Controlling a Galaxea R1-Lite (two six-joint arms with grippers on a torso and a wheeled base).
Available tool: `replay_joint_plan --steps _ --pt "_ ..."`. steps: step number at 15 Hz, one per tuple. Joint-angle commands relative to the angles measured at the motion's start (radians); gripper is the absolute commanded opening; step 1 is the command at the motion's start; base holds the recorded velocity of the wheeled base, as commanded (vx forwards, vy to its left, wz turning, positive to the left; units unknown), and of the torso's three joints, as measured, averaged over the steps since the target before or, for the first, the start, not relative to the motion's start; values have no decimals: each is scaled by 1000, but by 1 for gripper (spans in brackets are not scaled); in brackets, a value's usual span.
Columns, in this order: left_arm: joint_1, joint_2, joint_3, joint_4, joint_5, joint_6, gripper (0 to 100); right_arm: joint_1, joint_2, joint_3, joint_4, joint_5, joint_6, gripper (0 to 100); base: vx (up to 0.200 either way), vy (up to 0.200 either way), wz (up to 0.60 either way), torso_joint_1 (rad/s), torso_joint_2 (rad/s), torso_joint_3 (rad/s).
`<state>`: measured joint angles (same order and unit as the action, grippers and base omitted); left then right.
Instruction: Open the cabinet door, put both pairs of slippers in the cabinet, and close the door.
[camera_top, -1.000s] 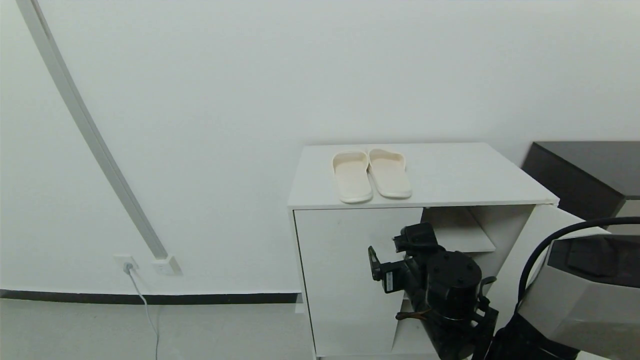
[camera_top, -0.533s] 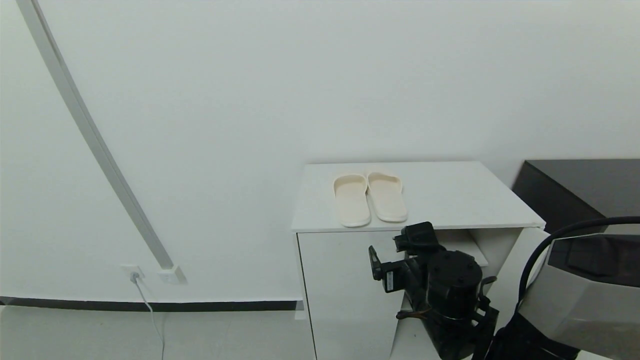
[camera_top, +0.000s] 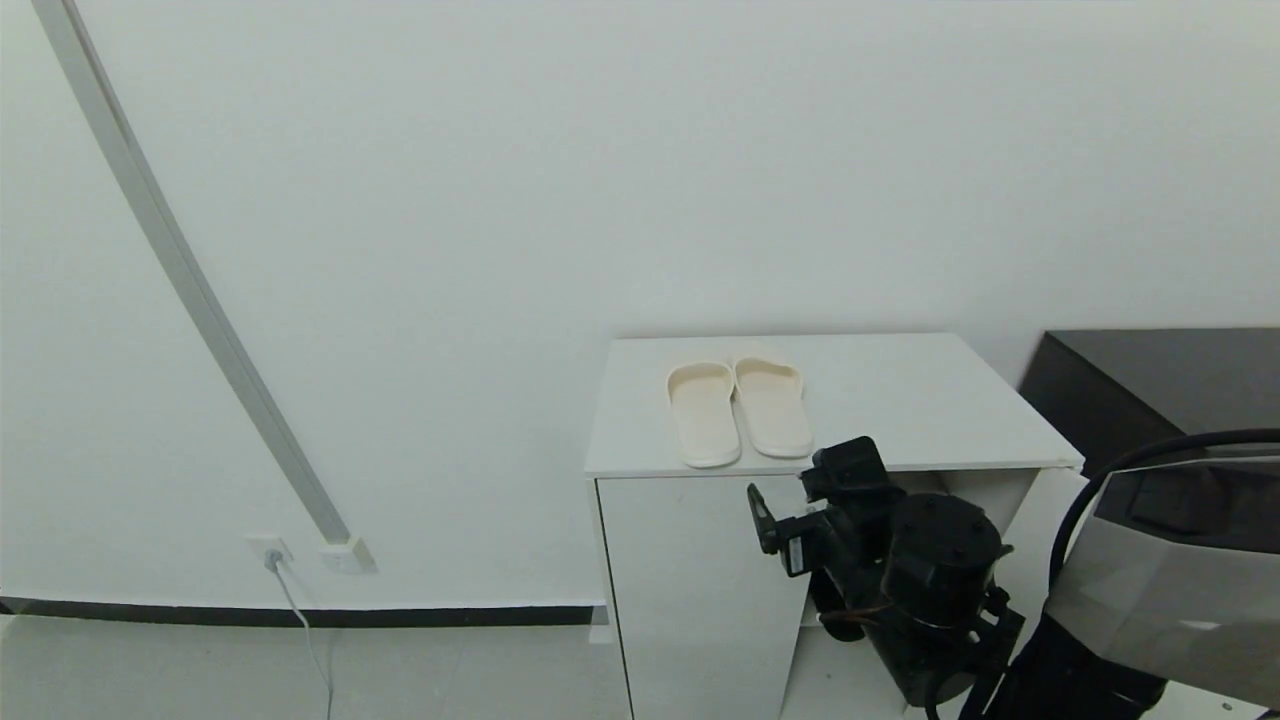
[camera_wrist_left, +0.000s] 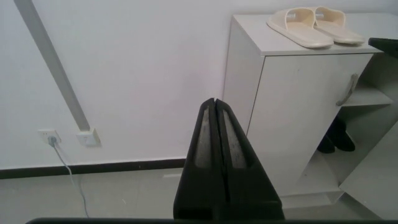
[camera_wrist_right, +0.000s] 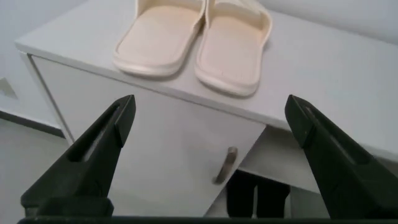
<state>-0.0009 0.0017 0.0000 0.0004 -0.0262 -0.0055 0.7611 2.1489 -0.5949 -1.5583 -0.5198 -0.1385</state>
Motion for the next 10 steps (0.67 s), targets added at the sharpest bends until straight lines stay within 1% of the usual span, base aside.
replay_joint_plan --steps 1,2,3,5,6,7,8,9,10 --pt "-1 0 0 0 0 -1 0 -2 9 -72 26 -2 -26 100 0 0 0 0 0 0" --pt "-1 0 0 1 0 -1 0 -2 9 -146 103 -3 -24 100 0 0 0 0 0 0" --pt "1 0 0 1 0 -1 0 -9 -4 -229 228 -3 -6 100 0 0 0 0 0 0" --pt "1 0 0 1 0 -1 0 -12 -47 -395 517 -3 100 100 0 0 0 0 0 0" --pt "-1 0 -2 0 0 -1 0 -12 -61 -442 606 -3 143 100 0 0 0 0 0 0" --pt "1 0 0 0 0 -1 0 -12 -83 -553 822 -6 226 100 0 0 0 0 0 0" --pt "1 0 0 1 0 1 0 -11 -96 -603 946 -6 293 100 0 0 0 0 0 0" --pt "-1 0 0 0 0 1 0 -6 -101 -648 1044 -17 344 100 0 0 0 0 0 0" --pt "1 0 0 0 0 -1 0 -5 -103 -680 1100 -57 376 100 0 0 0 0 0 0"
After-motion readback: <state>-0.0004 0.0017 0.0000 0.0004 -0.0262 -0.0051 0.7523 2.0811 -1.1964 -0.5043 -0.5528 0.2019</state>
